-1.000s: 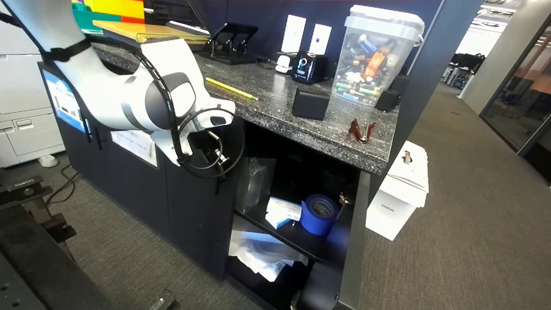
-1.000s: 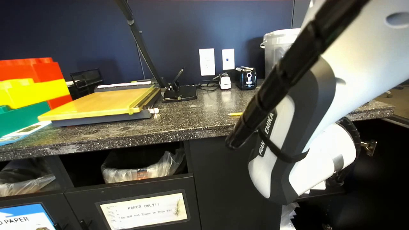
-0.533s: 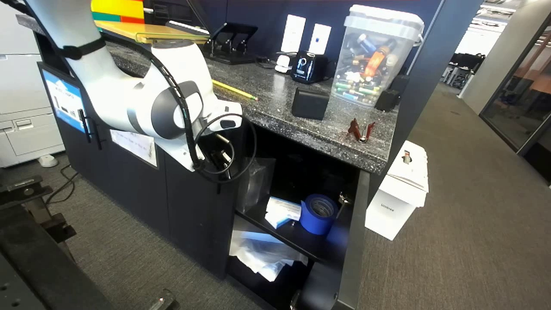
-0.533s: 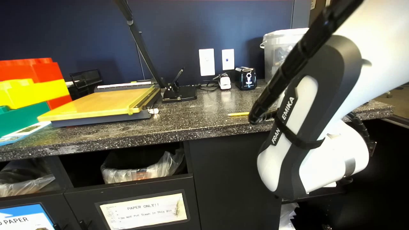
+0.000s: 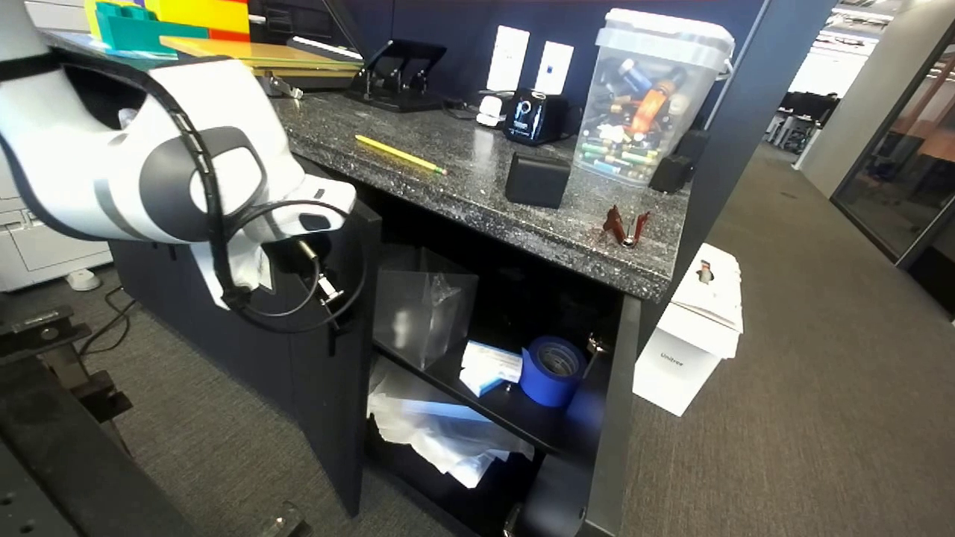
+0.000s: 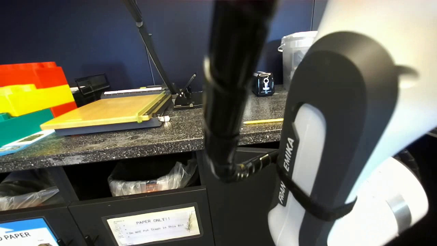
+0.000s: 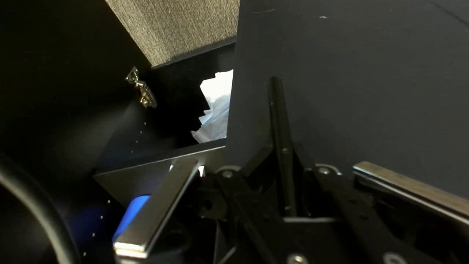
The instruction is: Open the left cabinet door
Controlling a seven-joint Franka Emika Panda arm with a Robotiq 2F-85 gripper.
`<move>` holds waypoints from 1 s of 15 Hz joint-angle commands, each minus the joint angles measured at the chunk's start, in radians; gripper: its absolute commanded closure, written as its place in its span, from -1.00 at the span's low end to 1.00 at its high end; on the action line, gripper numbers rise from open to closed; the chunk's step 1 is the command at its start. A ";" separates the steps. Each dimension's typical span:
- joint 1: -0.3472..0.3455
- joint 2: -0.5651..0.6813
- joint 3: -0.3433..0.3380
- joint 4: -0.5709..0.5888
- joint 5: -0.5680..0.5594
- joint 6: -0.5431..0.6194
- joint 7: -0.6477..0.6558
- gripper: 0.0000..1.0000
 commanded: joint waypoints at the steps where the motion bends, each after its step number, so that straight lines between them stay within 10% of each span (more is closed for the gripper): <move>1: -0.065 -0.200 0.149 -0.166 -0.008 0.053 -0.155 0.91; 8: -0.316 -0.264 0.358 -0.216 -0.107 0.080 -0.416 0.91; 14: -0.280 -0.260 0.342 -0.212 0.051 0.053 -0.341 0.91; 15: -0.279 -0.261 0.342 -0.215 0.055 0.054 -0.341 0.22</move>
